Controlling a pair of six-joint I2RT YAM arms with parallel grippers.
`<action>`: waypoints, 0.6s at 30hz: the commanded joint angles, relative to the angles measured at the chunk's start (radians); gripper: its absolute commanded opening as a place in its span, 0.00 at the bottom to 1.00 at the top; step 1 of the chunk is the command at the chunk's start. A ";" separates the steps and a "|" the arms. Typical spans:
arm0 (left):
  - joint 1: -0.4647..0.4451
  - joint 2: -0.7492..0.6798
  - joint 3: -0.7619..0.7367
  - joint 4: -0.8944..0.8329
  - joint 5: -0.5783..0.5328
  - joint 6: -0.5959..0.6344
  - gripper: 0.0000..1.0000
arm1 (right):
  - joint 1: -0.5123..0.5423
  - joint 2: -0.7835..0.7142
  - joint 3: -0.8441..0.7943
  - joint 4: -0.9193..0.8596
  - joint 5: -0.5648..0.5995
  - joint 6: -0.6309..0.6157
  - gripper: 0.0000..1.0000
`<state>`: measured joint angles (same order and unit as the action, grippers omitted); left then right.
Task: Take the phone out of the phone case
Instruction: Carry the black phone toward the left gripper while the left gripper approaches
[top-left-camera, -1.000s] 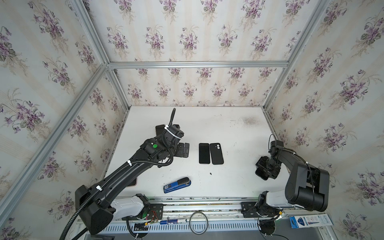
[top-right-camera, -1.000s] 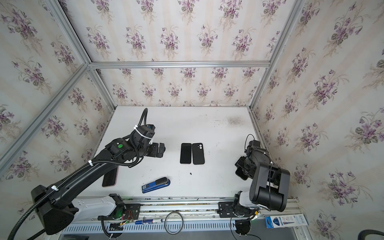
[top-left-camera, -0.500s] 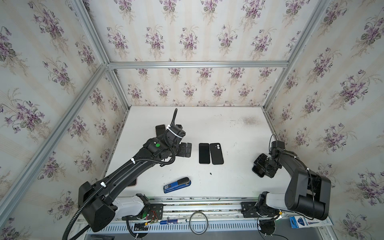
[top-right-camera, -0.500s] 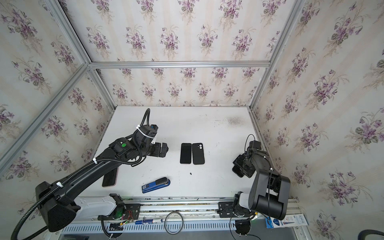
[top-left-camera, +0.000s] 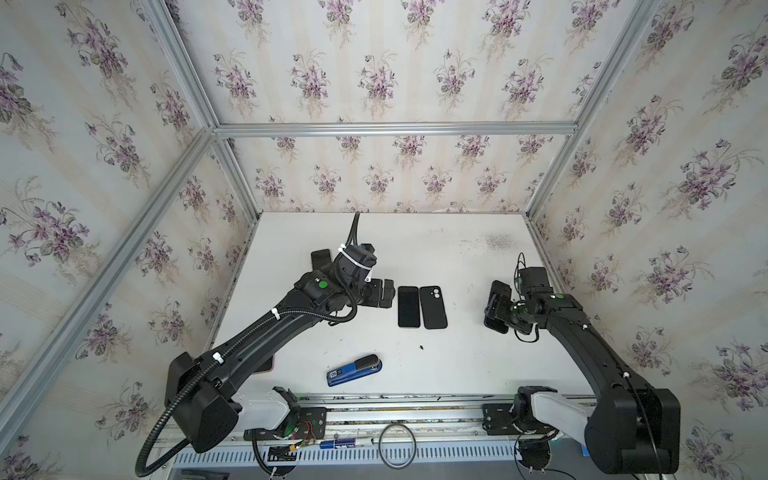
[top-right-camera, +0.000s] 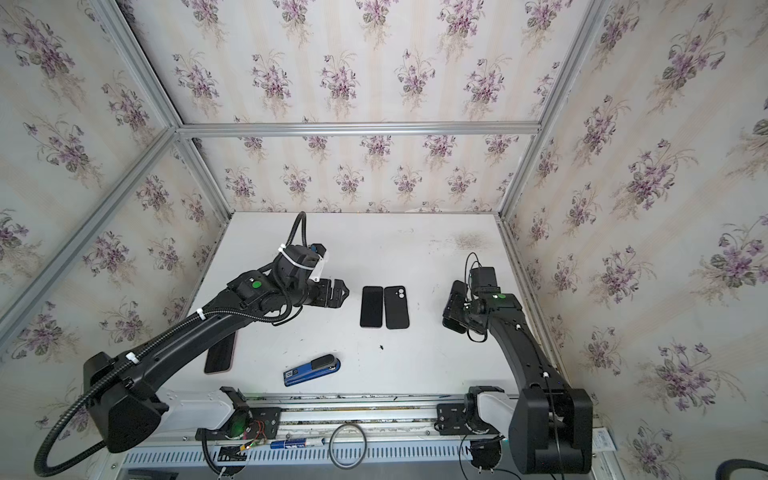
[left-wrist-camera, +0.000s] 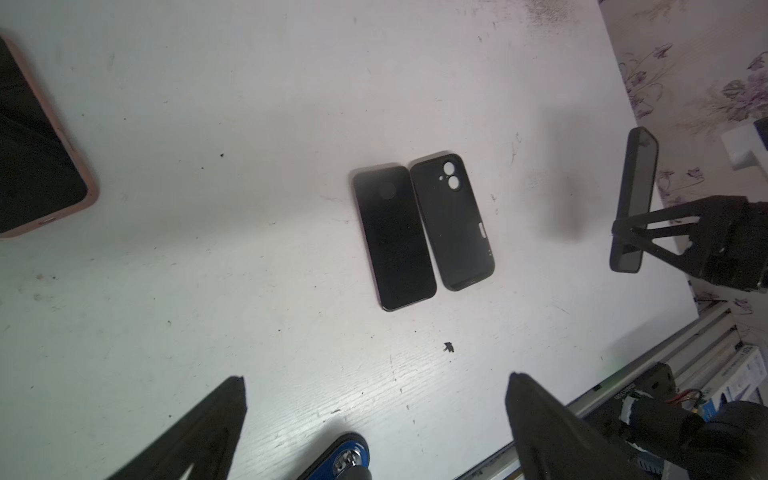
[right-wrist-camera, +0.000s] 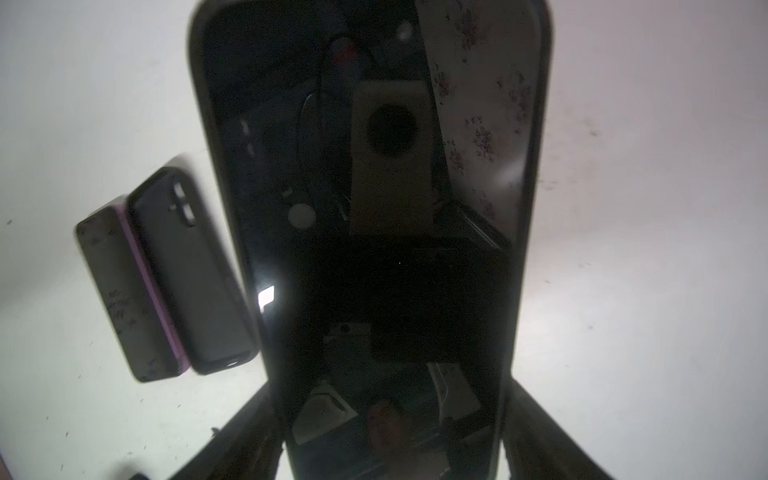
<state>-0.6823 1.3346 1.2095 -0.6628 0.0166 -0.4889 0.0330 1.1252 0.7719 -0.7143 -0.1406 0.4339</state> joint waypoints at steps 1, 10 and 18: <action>0.001 0.027 0.038 0.084 0.091 -0.024 1.00 | 0.119 -0.029 0.044 0.032 0.045 0.023 0.29; 0.000 0.141 0.147 0.173 0.306 -0.094 0.99 | 0.382 -0.107 0.084 0.170 0.015 0.017 0.27; 0.000 0.203 0.166 0.237 0.400 -0.134 0.98 | 0.470 -0.135 0.071 0.236 -0.052 -0.015 0.23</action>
<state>-0.6823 1.5288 1.3655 -0.4793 0.3607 -0.6018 0.4854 0.9878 0.8364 -0.5617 -0.1596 0.4374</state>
